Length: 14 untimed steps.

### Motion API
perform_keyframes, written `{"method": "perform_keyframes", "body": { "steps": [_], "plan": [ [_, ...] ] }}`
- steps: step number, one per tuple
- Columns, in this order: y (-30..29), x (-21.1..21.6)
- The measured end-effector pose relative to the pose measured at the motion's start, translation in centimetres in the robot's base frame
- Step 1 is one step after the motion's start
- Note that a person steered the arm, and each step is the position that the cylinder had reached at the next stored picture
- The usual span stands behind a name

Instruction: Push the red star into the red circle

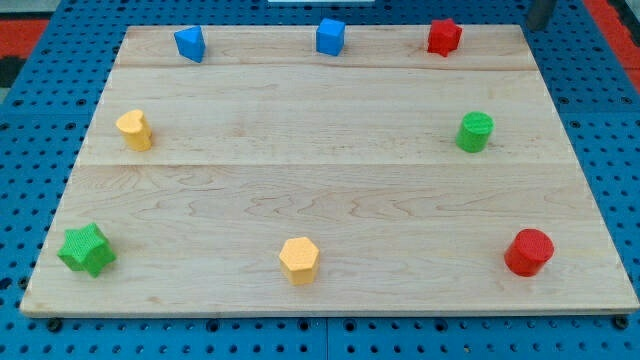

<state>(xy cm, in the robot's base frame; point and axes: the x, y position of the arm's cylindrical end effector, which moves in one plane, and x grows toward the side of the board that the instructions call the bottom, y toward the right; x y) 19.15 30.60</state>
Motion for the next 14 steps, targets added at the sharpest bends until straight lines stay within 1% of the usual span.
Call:
{"method": "perform_keyframes", "body": {
  "steps": [2,3,4,5,6,7,8,9,10,11,12,13,14],
  "plan": [
    [-10.2,0.8],
    [-12.1,0.0],
    [-17.7,1.0],
    [-23.4,5.1],
    [-22.4,5.6],
    [-19.7,2.2],
    [-17.4,5.3],
    [-20.4,9.4],
    [-20.7,10.0],
    [-18.8,6.9],
    [-16.6,10.9],
    [-21.1,13.4],
    [-21.3,15.9]
  ]
}}
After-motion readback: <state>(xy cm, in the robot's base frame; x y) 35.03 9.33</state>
